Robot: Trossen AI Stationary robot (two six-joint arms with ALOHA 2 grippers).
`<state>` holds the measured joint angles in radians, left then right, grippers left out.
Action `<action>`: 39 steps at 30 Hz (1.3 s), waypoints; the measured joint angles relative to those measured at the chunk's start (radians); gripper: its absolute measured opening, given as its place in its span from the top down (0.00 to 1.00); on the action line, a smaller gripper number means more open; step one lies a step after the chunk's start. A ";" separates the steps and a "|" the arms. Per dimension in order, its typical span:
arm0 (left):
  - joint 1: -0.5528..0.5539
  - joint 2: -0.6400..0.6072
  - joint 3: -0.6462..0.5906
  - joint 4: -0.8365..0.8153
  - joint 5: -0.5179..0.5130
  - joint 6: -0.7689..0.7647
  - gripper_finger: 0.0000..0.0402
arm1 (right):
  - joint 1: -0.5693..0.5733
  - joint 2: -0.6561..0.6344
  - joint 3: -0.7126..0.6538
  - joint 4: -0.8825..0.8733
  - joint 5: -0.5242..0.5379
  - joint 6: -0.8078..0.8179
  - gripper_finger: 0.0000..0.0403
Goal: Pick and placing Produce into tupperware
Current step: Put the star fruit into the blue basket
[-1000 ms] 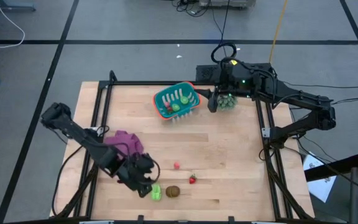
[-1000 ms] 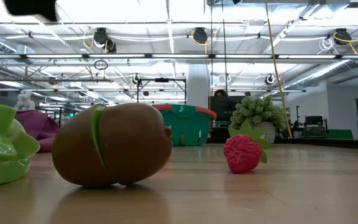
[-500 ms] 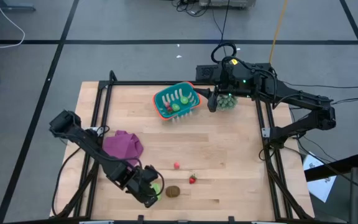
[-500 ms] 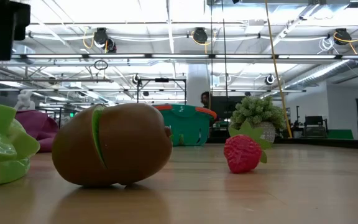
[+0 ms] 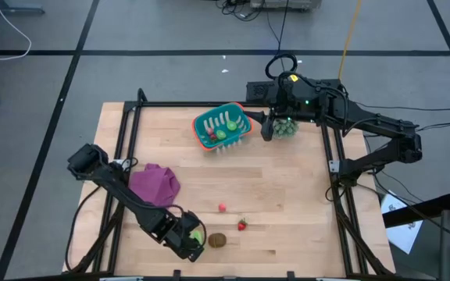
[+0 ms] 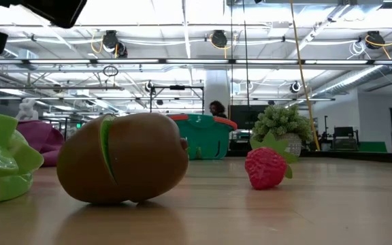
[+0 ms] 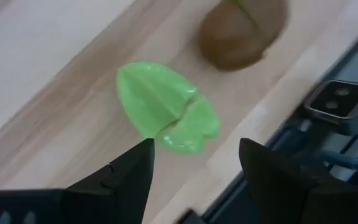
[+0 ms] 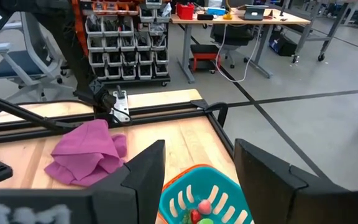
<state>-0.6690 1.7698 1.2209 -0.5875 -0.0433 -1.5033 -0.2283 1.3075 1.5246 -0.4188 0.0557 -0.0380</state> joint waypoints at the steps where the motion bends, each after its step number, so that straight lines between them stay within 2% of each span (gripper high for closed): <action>1: 0.001 0.002 0.000 -0.001 0.000 -0.001 0.40 | 0.000 0.000 0.000 -0.002 0.000 0.000 0.55; 11: 0.003 0.038 0.000 -0.003 0.021 -0.077 0.40 | 0.000 0.000 0.000 -0.022 0.000 0.000 0.55; 39: 0.040 0.069 0.000 0.038 0.044 -0.036 0.40 | 0.001 0.000 0.000 -0.020 -0.004 0.000 0.55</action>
<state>-0.6293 1.8391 1.2209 -0.5499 0.0010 -1.5392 -0.2276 1.3075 1.5246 -0.4390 0.0517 -0.0376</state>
